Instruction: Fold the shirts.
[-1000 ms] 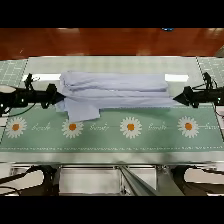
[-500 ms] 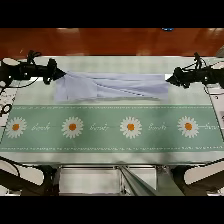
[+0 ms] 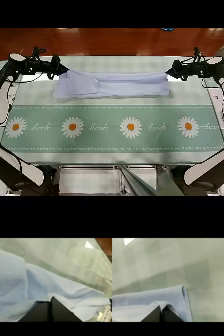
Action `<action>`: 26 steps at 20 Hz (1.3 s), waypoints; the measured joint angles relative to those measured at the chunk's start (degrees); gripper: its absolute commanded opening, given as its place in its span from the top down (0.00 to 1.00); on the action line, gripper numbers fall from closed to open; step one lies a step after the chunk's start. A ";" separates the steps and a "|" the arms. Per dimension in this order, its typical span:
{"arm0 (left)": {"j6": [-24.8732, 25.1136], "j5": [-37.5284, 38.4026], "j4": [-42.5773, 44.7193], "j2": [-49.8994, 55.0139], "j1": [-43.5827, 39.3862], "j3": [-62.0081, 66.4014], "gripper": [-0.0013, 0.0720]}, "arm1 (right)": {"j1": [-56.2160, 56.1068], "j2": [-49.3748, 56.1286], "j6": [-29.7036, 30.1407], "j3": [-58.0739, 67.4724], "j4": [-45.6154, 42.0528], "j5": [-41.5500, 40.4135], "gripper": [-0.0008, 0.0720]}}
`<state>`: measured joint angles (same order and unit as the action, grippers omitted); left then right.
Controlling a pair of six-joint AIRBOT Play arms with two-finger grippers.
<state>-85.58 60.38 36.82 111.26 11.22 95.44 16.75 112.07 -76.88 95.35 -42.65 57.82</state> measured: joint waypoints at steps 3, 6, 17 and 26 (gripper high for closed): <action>0.20 0.04 0.00 0.33 -0.15 0.44 0.96 | -0.07 1.18 -0.31 0.85 0.66 -1.57 0.96; 0.57 0.07 0.00 0.50 -0.52 0.55 0.94 | -0.07 2.19 -0.39 1.16 1.49 -2.49 0.95; -0.22 8.72 16.85 -8.81 2.25 0.26 0.29 | 7.30 -3.08 -1.73 1.27 -1.51 4.72 0.42; 4.33 -2.19 26.38 -42.71 -1.97 -26.27 0.29 | 10.36 -7.32 -0.85 -8.04 -4.46 8.96 0.41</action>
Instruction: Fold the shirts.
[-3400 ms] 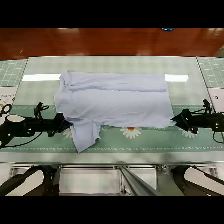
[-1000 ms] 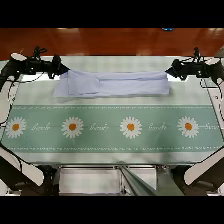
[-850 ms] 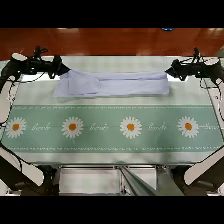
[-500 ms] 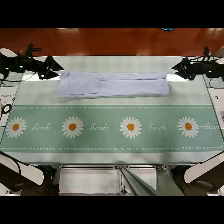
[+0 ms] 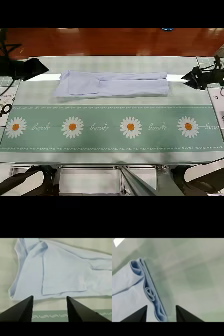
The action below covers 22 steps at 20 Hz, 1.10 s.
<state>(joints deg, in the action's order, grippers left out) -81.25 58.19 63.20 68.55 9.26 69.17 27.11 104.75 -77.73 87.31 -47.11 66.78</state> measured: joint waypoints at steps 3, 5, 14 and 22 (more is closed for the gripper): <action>0.31 -2.23 0.52 -5.88 -2.80 -7.52 0.29 | -2.03 2.14 0.90 -1.25 2.60 -0.22 0.41; 0.44 -2.99 0.48 -7.48 -3.98 -9.92 0.29 | -3.45 3.87 1.27 -1.57 4.63 -0.63 0.41; 0.44 -5.16 -2.14 -7.67 -5.35 -12.44 0.29 | -9.92 9.81 1.62 2.21 9.66 -2.27 0.96; 0.94 -5.64 -5.38 -2.97 -6.84 -12.55 0.96 | -13.42 6.27 0.15 6.82 4.52 2.29 0.96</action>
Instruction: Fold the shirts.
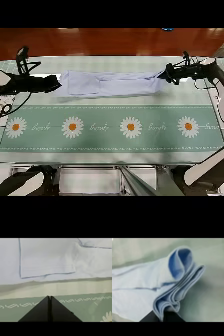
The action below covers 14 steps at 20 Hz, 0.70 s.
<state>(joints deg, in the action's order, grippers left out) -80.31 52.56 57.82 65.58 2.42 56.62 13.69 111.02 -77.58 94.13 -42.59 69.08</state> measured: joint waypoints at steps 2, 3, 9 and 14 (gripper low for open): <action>0.76 0.00 -0.22 0.52 -2.32 0.00 0.96 | -0.07 -5.03 -1.55 -1.81 -5.09 1.86 0.96; 1.51 -0.04 -0.24 0.68 -4.07 0.00 0.96 | 0.04 -8.39 -2.27 -3.58 -8.15 2.45 0.96; 1.62 -8.46 -0.50 4.70 -21.00 1.55 0.96 | 1.01 -33.46 -4.44 -18.88 -19.45 3.96 0.96; -0.74 -7.54 -0.50 18.88 -32.20 15.02 0.96 | 1.40 -55.69 -7.15 -30.67 -21.44 5.18 0.96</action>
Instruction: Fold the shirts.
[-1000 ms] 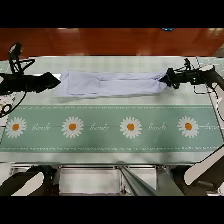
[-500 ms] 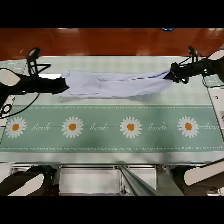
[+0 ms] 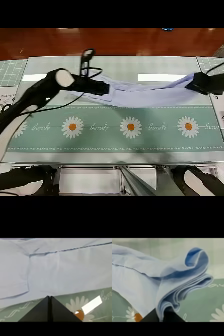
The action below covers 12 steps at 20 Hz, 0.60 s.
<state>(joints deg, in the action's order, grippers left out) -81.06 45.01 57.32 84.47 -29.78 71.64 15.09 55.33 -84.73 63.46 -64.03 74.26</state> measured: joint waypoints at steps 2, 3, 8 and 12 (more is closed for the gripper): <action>-0.35 3.54 0.00 6.95 -3.45 8.04 0.96 | 0.04 -7.26 -1.27 -2.99 -0.15 0.98 0.96; -0.68 5.55 0.00 10.47 -5.16 12.15 0.96 | 0.04 -10.12 -1.95 -3.91 -0.24 1.68 0.96; -4.85 12.39 -1.97 24.06 -13.18 26.56 0.96 | 0.04 -19.06 -4.04 -6.01 -0.31 5.07 0.96; -5.81 15.08 -5.88 29.81 -19.34 30.40 0.96 | 0.04 -20.92 -4.68 -6.38 0.81 6.47 0.96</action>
<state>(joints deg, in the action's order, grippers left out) -86.87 60.10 51.44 114.28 -49.12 102.04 15.14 34.41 -89.41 57.08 -63.22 80.73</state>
